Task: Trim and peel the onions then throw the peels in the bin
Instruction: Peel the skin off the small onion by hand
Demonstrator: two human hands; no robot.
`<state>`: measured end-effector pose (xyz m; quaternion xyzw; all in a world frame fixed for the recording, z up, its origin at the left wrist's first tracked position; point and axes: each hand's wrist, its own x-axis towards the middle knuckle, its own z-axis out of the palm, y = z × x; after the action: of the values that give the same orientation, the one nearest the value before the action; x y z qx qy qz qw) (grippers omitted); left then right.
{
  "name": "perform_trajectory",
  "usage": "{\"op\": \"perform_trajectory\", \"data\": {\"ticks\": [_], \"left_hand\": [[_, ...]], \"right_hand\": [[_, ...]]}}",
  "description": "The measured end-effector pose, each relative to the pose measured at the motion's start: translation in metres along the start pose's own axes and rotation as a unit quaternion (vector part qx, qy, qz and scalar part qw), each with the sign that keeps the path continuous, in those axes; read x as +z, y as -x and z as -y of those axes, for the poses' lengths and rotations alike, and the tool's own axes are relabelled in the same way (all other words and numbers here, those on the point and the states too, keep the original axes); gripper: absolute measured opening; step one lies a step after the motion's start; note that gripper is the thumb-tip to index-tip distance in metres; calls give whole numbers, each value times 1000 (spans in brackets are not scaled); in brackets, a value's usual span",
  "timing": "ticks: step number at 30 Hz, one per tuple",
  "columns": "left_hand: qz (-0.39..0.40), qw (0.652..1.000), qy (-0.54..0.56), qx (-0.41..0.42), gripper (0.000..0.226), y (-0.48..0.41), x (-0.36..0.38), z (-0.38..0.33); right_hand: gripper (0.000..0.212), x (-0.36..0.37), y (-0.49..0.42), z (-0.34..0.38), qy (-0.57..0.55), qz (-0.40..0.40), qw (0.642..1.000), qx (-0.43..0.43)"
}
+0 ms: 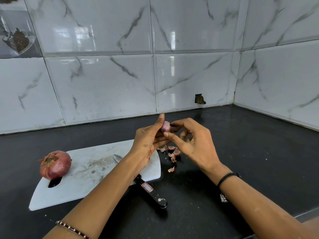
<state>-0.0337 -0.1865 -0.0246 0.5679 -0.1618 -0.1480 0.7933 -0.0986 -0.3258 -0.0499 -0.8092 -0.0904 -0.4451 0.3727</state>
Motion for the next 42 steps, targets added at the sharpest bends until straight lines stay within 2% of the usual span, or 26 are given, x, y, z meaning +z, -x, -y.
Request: {"op": "perform_trajectory", "data": {"ticks": [5, 11, 16, 24, 30, 36, 42], "left_hand": [[-9, 1000, 7, -8, 34, -4, -3, 0], [11, 1000, 2, -13, 28, -5, -1, 2], [31, 999, -13, -16, 33, -7, -2, 5], [27, 999, -34, -22, 39, -7, -3, 5], [56, 998, -7, -38, 33, -4, 1, 1], [80, 995, 11, -57, 39, -2, 4, -2], [82, 995, -11, -49, 37, -4, 4, 2]], "right_hand": [[20, -1, 0, -3, 34, 3, 999, -25], [24, -2, -2, -2, 15, -4, 1000, -26], [33, -2, -2, -1, 0, -5, 1000, -19], [37, -3, -2, 2, 22, -55, 998, -22], [38, -3, 0, 3, 17, -31, 999, -28], [43, -3, 0, 2, 26, -34, 999, -32], [36, -1, 0, 1, 48, -13, 997, -66]]}}
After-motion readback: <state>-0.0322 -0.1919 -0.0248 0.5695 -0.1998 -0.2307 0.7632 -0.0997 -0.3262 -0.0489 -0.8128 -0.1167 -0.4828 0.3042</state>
